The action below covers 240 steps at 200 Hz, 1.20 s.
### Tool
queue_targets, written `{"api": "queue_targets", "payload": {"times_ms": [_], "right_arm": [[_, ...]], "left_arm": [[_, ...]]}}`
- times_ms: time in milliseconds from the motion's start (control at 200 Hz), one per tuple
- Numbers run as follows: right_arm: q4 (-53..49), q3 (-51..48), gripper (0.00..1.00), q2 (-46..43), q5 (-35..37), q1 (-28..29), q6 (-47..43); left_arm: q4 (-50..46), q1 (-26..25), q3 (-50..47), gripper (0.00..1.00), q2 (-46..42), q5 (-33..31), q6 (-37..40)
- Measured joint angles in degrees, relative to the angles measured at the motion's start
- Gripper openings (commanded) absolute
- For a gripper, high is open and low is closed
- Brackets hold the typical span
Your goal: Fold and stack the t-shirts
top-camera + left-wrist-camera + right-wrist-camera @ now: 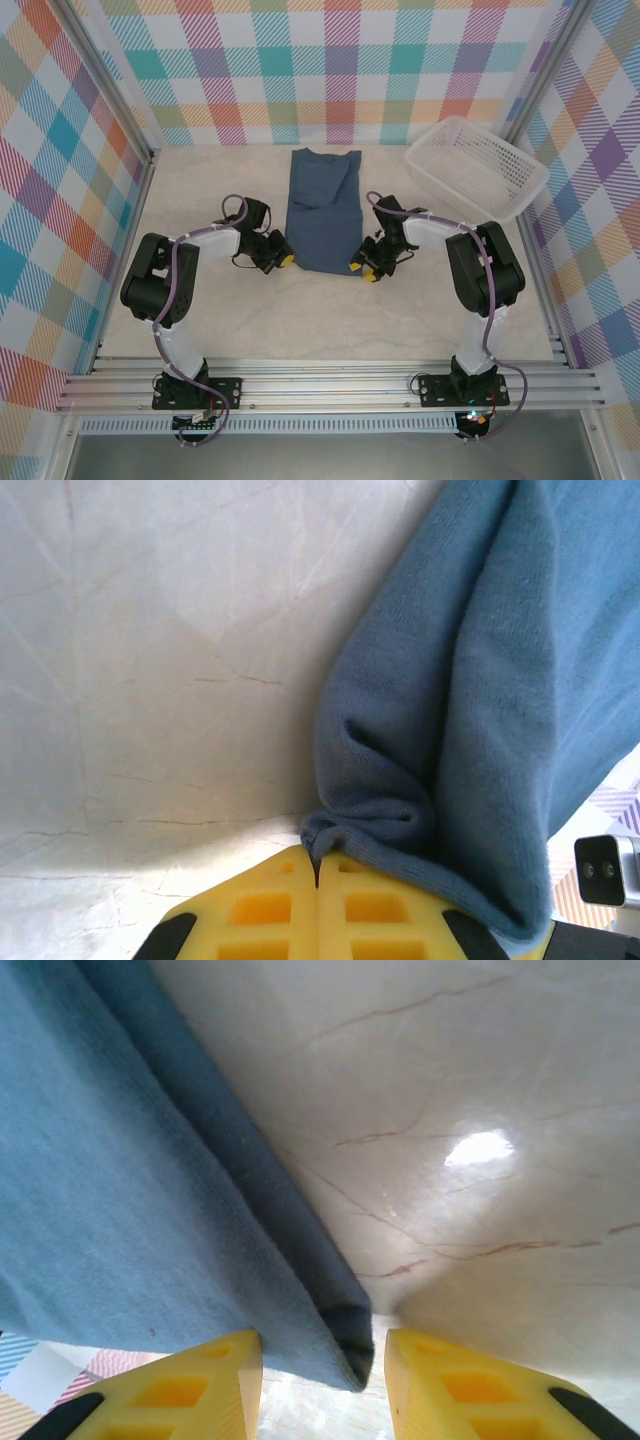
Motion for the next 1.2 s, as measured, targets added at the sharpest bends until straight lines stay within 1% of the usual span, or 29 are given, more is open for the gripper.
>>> {"api": "queue_targets", "payload": {"times_ms": [135, 355, 460, 645, 785, 920, 1085, 1200], "right_arm": [[-0.5, -0.4, 0.38, -0.2, 1.3, 0.0, 0.1], [-0.2, -0.7, 0.30, -0.1, 1.2, 0.3, 1.6], [-0.3, 0.0, 0.23, 0.6, 1.3, 0.8, 2.3], [-0.6, 1.8, 0.00, 1.9, 1.5, 1.4, 2.8], [-1.6, 4.3, 0.00, 1.9, 4.0, 2.1, 1.1], [-3.5, 3.8, 0.00, 0.1, 5.2, 2.2, -1.7], [-6.3, -1.1, 0.00, -6.2, 3.7, 2.9, -6.0], [-9.3, -5.7, 0.00, -11.2, 1.1, 5.2, -8.6]], "left_arm": [[-0.7, -0.1, 0.0, 0.00, -0.2, 0.0, 0.5], [-1.1, -0.5, -1.1, 0.00, -1.4, 0.0, 0.9], [-1.4, -0.8, -1.6, 0.00, -1.5, 0.0, 0.9], [-1.5, -1.2, -1.8, 0.00, -1.9, 0.0, 1.3], [-3.3, -1.7, -2.3, 0.00, -3.4, -0.5, 2.4], [-7.5, -2.4, -3.5, 0.00, -7.0, -1.0, 4.8], [-12.4, -5.5, -6.2, 0.00, -12.5, -0.4, 8.5], [-16.4, -8.9, -10.3, 0.00, -19.0, 0.3, 10.0]]}}
